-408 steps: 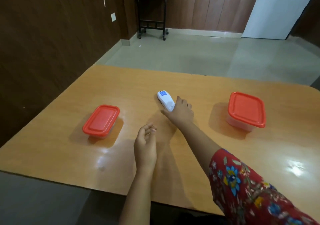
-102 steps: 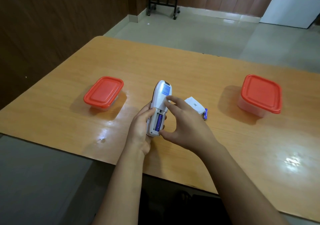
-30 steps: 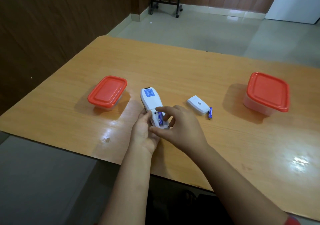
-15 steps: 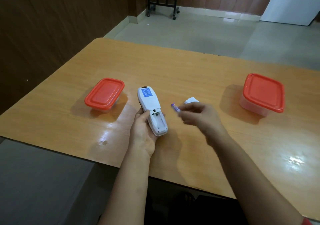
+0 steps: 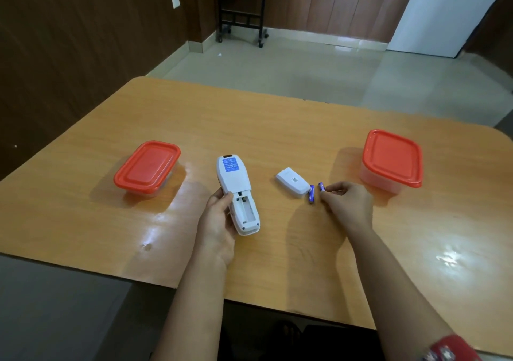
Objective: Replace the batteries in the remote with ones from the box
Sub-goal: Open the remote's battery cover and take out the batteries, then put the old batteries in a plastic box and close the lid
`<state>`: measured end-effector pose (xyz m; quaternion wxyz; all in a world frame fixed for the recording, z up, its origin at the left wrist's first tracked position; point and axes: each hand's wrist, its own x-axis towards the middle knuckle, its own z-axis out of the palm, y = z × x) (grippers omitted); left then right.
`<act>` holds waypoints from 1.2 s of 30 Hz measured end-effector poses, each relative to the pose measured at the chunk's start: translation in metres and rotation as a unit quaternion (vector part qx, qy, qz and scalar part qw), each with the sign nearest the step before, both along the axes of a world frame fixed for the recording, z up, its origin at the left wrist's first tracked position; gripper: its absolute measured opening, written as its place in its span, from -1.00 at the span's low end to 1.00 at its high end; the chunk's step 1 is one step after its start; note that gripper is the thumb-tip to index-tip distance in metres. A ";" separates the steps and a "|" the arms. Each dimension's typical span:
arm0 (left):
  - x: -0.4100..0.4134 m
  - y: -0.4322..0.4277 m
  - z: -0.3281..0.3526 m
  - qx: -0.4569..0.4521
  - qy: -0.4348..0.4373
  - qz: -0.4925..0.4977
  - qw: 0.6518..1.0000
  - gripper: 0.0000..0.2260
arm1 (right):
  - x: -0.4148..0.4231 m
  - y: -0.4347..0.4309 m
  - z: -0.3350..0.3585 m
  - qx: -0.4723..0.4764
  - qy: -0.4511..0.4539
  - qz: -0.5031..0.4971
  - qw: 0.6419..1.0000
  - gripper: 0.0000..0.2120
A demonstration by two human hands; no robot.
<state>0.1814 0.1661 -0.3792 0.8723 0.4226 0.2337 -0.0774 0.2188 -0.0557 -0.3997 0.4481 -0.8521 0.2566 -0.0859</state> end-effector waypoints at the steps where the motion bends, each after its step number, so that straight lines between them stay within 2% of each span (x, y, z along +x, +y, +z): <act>1: 0.000 0.001 0.000 0.011 0.000 -0.006 1.000 -0.69 | 0.001 0.003 0.000 -0.006 -0.004 0.005 1.000 -0.87; 5: -0.001 0.003 -0.001 0.044 0.001 -0.010 0.999 -0.68 | 0.002 0.008 0.002 -0.043 0.000 0.023 0.999 -0.85; 8: -0.001 0.002 -0.001 0.063 -0.003 -0.002 0.998 -0.67 | 0.000 0.008 0.005 -0.084 0.008 0.033 0.996 -0.76; 10: -0.001 0.001 -0.003 0.061 -0.001 0.001 0.998 -0.67 | -0.005 0.015 0.013 -0.108 -0.023 0.055 0.992 -0.71; 12: -0.001 -0.001 -0.003 0.058 0.005 0.002 0.998 -0.67 | -0.012 0.032 0.027 -0.089 -0.043 0.128 0.987 -0.68; 15: -0.001 -0.003 -0.003 0.053 0.011 0.006 0.998 -0.66 | -0.033 0.070 0.044 -0.010 0.014 0.294 0.956 -0.52; 17: -0.002 -0.003 -0.001 0.049 0.009 0.006 0.999 -0.67 | -0.042 0.089 0.041 -0.048 0.031 0.336 0.940 -0.45; 19: -0.003 -0.003 0.002 0.056 -0.004 -0.003 0.998 -0.69 | -0.042 0.098 0.035 -0.103 -0.003 0.320 0.942 -0.59; 22: -0.003 -0.001 0.003 0.073 -0.009 -0.006 0.997 -0.74 | -0.029 0.099 0.028 -0.091 -0.035 0.282 0.954 -0.72; 24: -0.002 0.002 0.001 0.089 0.009 0.024 0.996 -0.76 | -0.021 0.100 0.023 -0.117 -0.056 0.254 0.959 -0.70; 28: -0.002 0.006 0.005 0.145 0.007 0.069 0.987 -0.79 | -0.009 0.102 0.013 -0.139 -0.042 0.196 0.970 -0.76; 32: -0.005 0.003 0.011 0.172 -0.013 0.041 0.984 -0.77 | -0.007 0.100 0.006 -0.169 -0.049 0.206 0.963 -0.73; 36: -0.007 -0.003 0.010 0.172 -0.029 0.019 0.984 -0.83 | -0.008 0.083 0.010 -0.147 -0.071 0.225 0.961 -0.64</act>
